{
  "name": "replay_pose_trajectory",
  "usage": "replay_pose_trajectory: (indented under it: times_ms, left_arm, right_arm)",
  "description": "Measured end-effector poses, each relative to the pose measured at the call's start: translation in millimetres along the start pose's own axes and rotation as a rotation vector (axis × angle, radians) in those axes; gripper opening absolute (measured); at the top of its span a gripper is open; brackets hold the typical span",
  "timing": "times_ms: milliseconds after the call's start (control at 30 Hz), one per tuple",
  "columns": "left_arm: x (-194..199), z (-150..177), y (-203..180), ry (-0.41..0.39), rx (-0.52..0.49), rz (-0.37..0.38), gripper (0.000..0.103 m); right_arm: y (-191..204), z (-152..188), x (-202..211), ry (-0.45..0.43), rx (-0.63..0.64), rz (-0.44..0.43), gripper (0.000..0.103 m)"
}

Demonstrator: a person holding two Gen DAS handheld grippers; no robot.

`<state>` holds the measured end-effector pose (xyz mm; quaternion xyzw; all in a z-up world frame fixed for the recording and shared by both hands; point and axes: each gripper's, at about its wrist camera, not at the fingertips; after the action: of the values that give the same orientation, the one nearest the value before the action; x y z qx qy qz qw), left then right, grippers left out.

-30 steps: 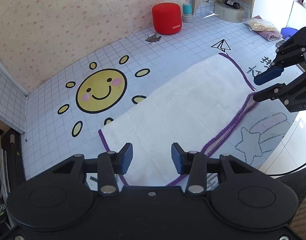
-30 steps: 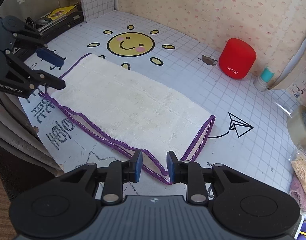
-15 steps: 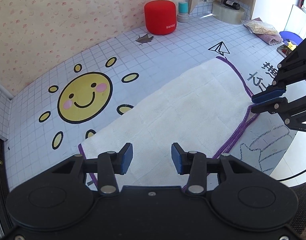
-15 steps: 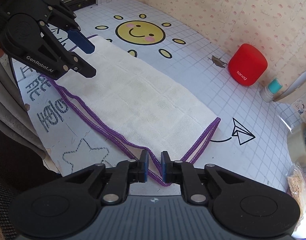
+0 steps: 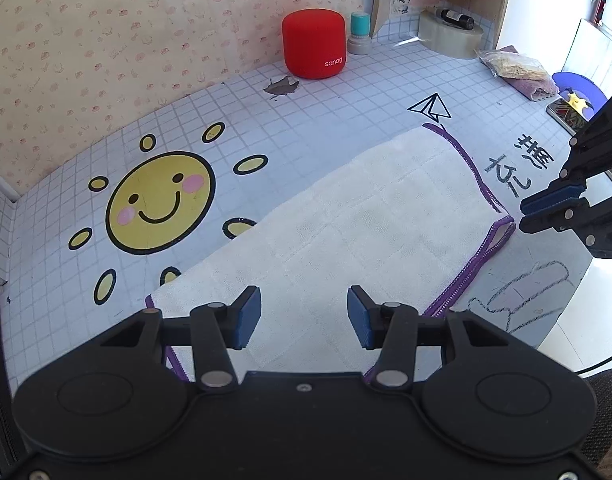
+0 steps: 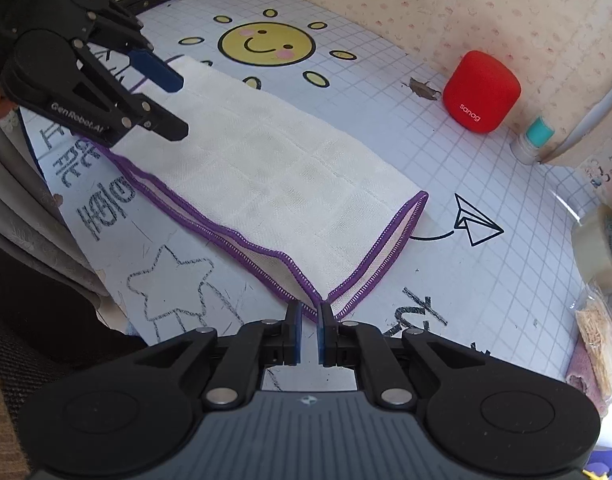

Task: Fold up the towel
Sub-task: 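Lower the folded edge onto the towel and open both grippers, then pull both open grippers back from the folded towel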

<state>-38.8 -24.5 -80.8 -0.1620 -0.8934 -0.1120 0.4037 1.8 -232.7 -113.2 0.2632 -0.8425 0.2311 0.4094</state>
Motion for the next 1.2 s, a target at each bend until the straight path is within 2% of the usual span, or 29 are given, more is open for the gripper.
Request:
replay_pose_trajectory:
  times_ms: [67,133,167,367,533,733,867,933,1100,1200]
  left_arm:
    - [1,0,1,-0.008,0.004,-0.004,0.059]
    - [1,0,3,-0.008,0.008,-0.007,0.059]
    - [0,0,3,-0.006,0.010,-0.010,0.059]
    - [-1,4,6,0.006,0.016,-0.018,0.059]
    - [-4,6,10,0.010,0.023,-0.019,0.059]
    - [-16,12,11,0.039,0.025,-0.021,0.059]
    - [-23,16,11,0.049,0.032,-0.013,0.060]
    - [-25,16,11,0.046,0.033,-0.007,0.063]
    - [-32,12,11,0.039,0.039,0.008,0.065]
    - [-36,10,12,0.031,0.035,0.003,0.073]
  right_arm:
    - [0,-8,-2,-0.024,-0.015,-0.006,0.015]
    - [2,-17,-7,-0.049,-0.022,-0.013,0.028]
    - [2,-22,-9,-0.061,-0.025,-0.016,0.030]
    - [6,-48,-23,-0.134,-0.047,-0.038,0.031]
    - [16,-61,-51,-0.121,0.006,-0.087,0.031]
    - [7,-43,-65,-0.044,0.016,-0.079,0.033]
    - [-8,-28,-60,-0.043,-0.026,-0.075,0.045]
    - [-16,-21,-58,-0.038,-0.056,-0.068,0.054]
    - [-27,-13,-55,-0.049,-0.100,-0.064,0.057]
    - [-29,-12,-56,-0.063,-0.105,-0.057,0.061]
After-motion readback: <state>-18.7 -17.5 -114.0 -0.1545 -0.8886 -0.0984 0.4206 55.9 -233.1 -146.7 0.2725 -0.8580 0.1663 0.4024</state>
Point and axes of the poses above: each gripper's, at about its wrist camera, not at the fingertips, and x roughly against the way its jaws point, y to its left, z to its underside, and after that the axes turned 9 degrees about -y, right-handed
